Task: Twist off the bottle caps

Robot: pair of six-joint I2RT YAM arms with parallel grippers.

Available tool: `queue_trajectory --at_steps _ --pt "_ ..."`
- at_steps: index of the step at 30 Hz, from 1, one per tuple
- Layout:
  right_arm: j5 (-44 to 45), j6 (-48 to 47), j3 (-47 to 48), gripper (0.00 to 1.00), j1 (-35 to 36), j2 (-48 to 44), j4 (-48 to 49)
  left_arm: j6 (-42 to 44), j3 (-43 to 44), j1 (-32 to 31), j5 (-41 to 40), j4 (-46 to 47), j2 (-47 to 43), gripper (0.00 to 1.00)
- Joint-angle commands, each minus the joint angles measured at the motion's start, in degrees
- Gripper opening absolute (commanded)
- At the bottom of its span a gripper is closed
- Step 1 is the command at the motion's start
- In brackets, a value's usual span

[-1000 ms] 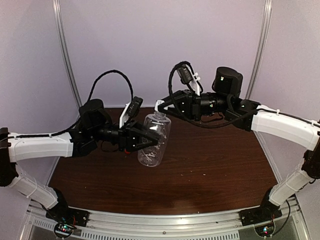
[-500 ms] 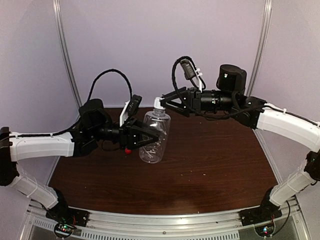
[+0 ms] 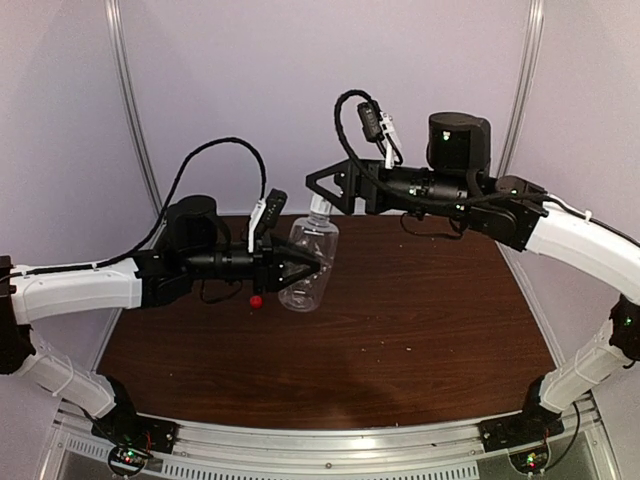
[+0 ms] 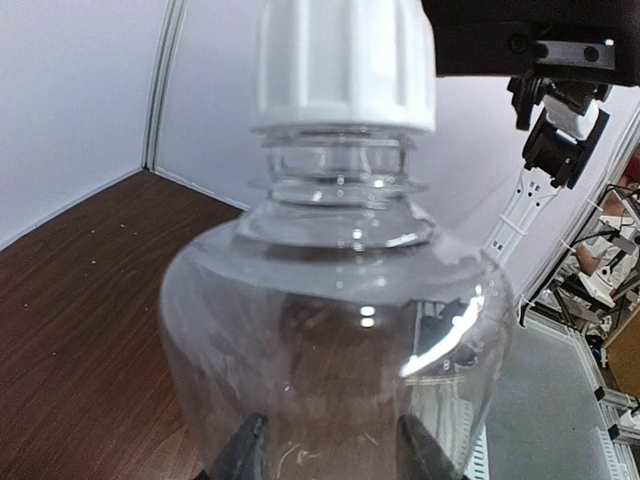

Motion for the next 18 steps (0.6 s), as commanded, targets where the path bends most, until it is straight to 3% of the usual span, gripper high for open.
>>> queue_trajectory --at_steps 1,10,18 --pt "12.05 -0.35 3.36 0.86 1.94 2.88 -6.40 1.76 2.13 -0.29 -4.04 -0.33 -1.35 0.23" --pt "14.54 0.84 4.07 0.71 3.09 5.27 -7.92 2.09 2.13 -0.29 -5.31 -0.86 -1.67 0.23" --pt "13.23 1.38 2.60 0.51 3.21 5.24 -6.13 2.29 1.87 -0.30 -5.96 -1.13 -1.63 0.23"
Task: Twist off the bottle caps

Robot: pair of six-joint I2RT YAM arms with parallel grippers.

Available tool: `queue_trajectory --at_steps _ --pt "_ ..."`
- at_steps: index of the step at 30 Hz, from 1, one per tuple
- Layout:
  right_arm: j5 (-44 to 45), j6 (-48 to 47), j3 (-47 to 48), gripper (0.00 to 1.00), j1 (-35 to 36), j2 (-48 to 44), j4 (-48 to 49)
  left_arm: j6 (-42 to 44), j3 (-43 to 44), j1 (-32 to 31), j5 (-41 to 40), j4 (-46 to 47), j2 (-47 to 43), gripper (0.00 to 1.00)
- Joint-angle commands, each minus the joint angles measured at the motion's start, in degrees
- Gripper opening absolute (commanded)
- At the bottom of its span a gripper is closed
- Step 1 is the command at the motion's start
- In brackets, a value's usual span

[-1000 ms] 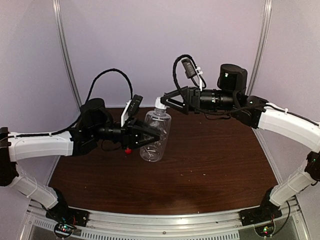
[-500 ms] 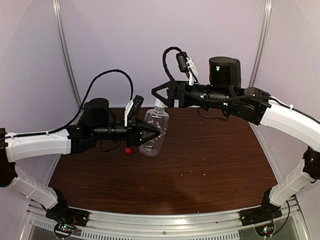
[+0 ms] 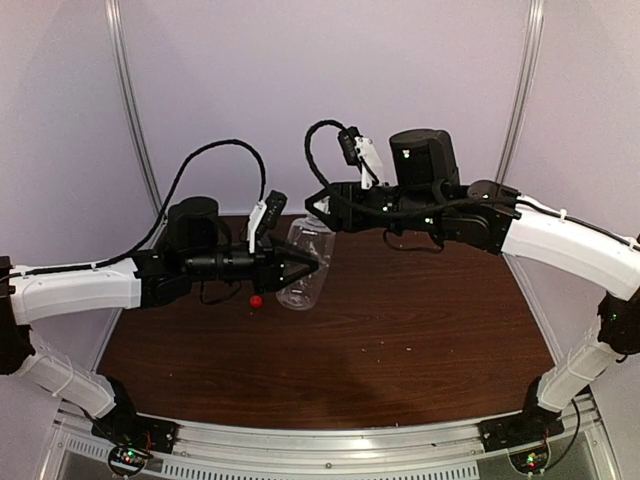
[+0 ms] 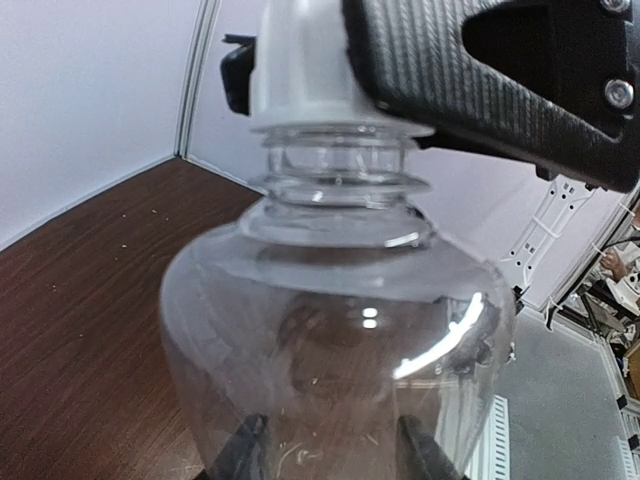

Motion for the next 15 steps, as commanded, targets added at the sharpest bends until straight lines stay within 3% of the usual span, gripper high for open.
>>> queue_trajectory --at_steps 1,9,15 --pt "0.87 0.47 -0.04 0.49 0.42 -0.46 1.04 1.28 1.85 -0.29 -0.87 1.67 -1.41 0.23" --pt "-0.20 -0.50 -1.79 0.25 0.32 -1.45 3.23 1.57 1.67 -0.29 -1.14 1.57 -1.83 0.23" --pt "-9.00 -1.76 -6.12 0.17 -2.30 -3.61 10.36 1.71 1.05 -0.30 1.77 3.32 -2.35 0.23"
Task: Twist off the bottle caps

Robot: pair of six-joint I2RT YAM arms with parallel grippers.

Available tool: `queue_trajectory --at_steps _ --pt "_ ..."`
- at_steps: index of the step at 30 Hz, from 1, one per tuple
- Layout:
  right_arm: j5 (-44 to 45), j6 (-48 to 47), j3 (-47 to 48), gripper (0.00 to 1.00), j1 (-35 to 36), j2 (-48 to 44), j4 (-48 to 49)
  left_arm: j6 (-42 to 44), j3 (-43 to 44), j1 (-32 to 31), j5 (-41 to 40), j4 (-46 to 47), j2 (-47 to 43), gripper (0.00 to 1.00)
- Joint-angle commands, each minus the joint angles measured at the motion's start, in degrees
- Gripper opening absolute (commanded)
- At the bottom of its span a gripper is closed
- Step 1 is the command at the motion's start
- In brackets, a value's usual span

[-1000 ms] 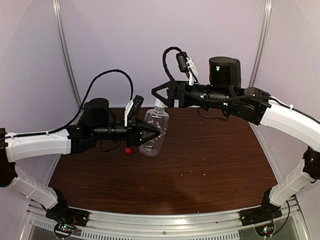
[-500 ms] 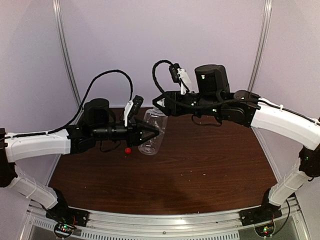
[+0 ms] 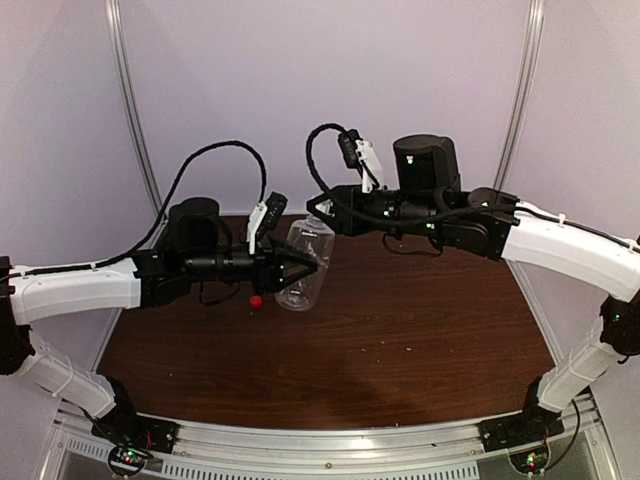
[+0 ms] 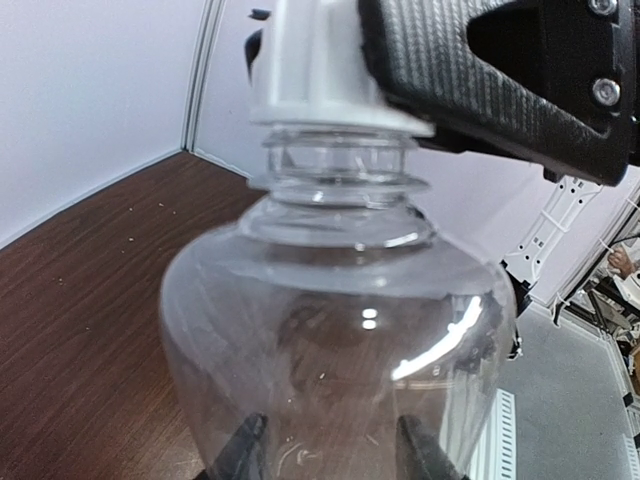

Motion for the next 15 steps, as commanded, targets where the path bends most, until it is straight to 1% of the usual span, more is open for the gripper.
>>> queue_trajectory --at_steps 1,3,5,7,9,12,15 --pt "-9.90 -1.69 -4.27 0.16 -2.72 -3.30 8.04 0.71 0.86 -0.29 3.68 5.49 -2.34 0.23" --pt "-15.58 -2.70 -6.05 0.16 -4.10 -3.98 11.25 0.25 0.27 -0.28 6.61 7.51 -2.58 0.23" --pt "-20.67 -4.73 -6.47 0.16 -4.99 -4.01 12.30 -0.70 -0.35 -0.29 10.83 9.90 -2.89 0.23" --pt "-26.05 -8.09 -6.12 0.17 -5.41 -3.76 12.12 -1.89 -1.24 -0.28 15.17 13.14 -3.05 0.24" --pt "-33.33 -11.81 -6.01 0.21 -5.63 -3.42 11.98 -3.45 -2.06 -0.29 19.68 16.96 -3.08 0.24" --pt "-43.11 -14.50 -5.99 0.26 -6.88 -2.66 12.87 -7.90 -3.41 -0.29 26.54 25.40 -2.61 0.26" --pt "-52.13 -13.96 -5.83 0.28 -8.61 -1.60 15.04 -13.15 -3.91 -0.30 31.46 31.77 -1.36 0.26"
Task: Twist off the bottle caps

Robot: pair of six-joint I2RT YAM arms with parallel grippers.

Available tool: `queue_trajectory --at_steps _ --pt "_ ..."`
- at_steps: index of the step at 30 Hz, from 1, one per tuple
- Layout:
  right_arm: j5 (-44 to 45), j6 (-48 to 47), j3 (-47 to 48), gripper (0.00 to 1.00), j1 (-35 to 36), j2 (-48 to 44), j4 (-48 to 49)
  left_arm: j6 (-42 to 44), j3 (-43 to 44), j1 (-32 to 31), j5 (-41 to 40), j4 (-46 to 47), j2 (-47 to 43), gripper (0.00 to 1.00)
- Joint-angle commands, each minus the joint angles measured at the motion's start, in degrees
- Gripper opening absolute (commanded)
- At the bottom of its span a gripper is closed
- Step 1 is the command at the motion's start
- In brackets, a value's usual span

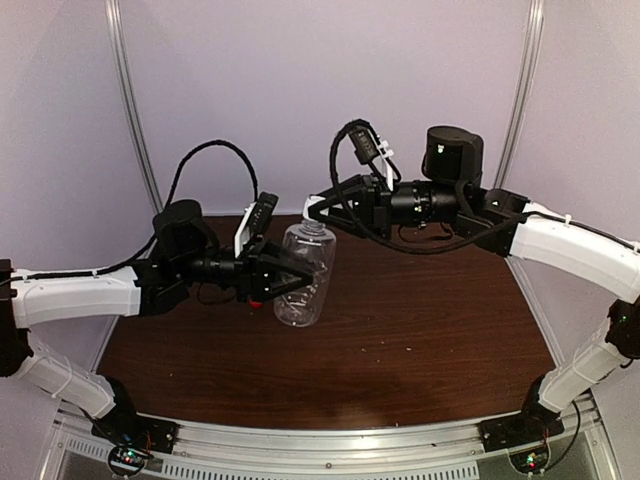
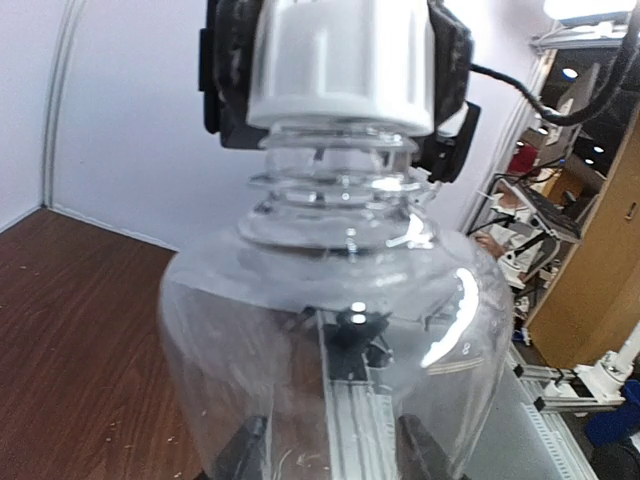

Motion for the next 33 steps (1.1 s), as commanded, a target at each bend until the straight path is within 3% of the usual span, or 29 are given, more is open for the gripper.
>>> queue_trajectory --at_steps 1,7,11,20,27,33 --pt "-17.45 -3.33 -0.29 0.29 -2.09 1.75 2.94 -8.04 -0.22 -0.81 14.11 19.19 0.25 0.26" --pt "-17.87 -4.09 -0.05 0.37 -2.34 1.66 1.10 -10.40 -0.89 -0.81 14.07 22.63 0.89 0.26" --pt "-11.80 -3.71 -0.77 0.56 -2.41 -0.17 -0.07 -9.03 -0.54 -0.81 12.38 20.84 0.98 0.26" --pt "-1.18 -0.65 -0.21 0.82 -1.09 -3.76 -2.99 -0.81 0.85 -0.81 3.97 8.15 -0.17 0.26" --pt "6.36 -0.48 1.95 0.88 1.44 -4.45 -6.43 3.14 2.80 -0.79 -2.06 1.29 -0.43 0.26" --pt "8.64 0.24 2.29 0.87 1.88 -3.95 -7.09 3.27 2.95 -0.81 -2.74 1.14 -0.40 0.25"
